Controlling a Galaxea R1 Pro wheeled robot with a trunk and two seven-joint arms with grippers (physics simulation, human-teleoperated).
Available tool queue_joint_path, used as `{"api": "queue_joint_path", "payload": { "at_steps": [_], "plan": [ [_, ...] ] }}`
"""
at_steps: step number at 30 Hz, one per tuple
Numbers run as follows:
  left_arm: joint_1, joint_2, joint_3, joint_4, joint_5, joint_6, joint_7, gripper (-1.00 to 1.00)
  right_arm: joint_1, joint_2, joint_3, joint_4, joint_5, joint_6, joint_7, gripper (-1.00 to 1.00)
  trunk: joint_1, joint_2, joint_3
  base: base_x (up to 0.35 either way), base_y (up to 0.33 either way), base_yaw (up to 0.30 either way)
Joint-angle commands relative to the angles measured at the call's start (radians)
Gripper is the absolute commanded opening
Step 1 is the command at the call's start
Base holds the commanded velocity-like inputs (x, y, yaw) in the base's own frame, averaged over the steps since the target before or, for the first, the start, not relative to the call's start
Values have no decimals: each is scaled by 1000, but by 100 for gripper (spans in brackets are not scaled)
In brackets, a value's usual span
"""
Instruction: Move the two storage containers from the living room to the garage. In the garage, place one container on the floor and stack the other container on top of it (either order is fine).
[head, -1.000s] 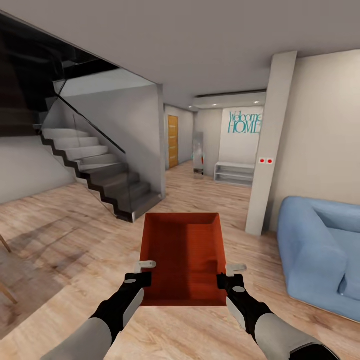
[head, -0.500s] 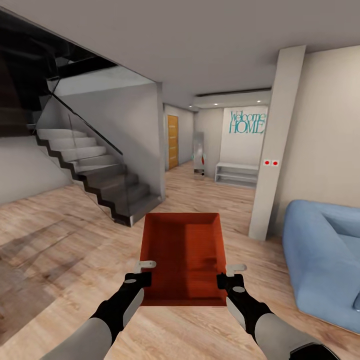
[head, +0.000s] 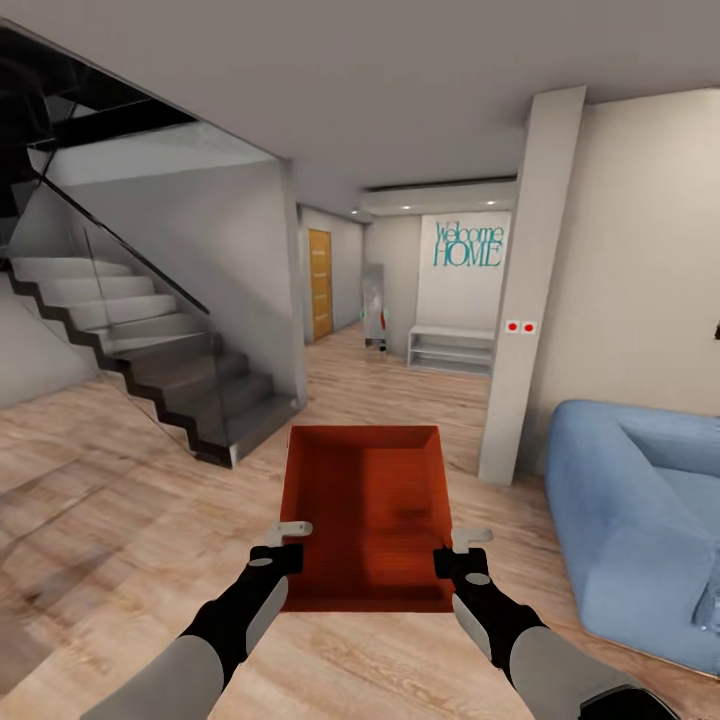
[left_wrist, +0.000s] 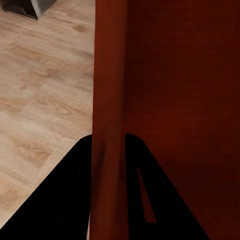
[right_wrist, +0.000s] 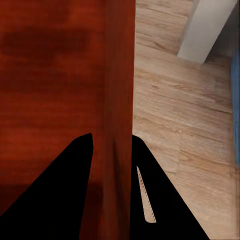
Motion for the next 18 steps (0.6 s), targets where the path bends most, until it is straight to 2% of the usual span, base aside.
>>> {"api": "queue_joint_path", "payload": {
  "at_steps": [1,6,18],
  "plan": [
    [-1,0,13,-22,43,-38,20,-100,0,20,-19,3,-14,-7,-1,-100,1,-1,-2,323,0,-242],
    [-1,0,13,-22,43,-38,20,-100,0,20,-19,3,-14,-7,-1,-100,1,-1,-2,323,0,-178],
    [-1,0,13,-22,43,-38,20,-100,0,20,-21,3,-14,-11,-1,-100,1,-1,-2,323,0,-6]
  ]
}}
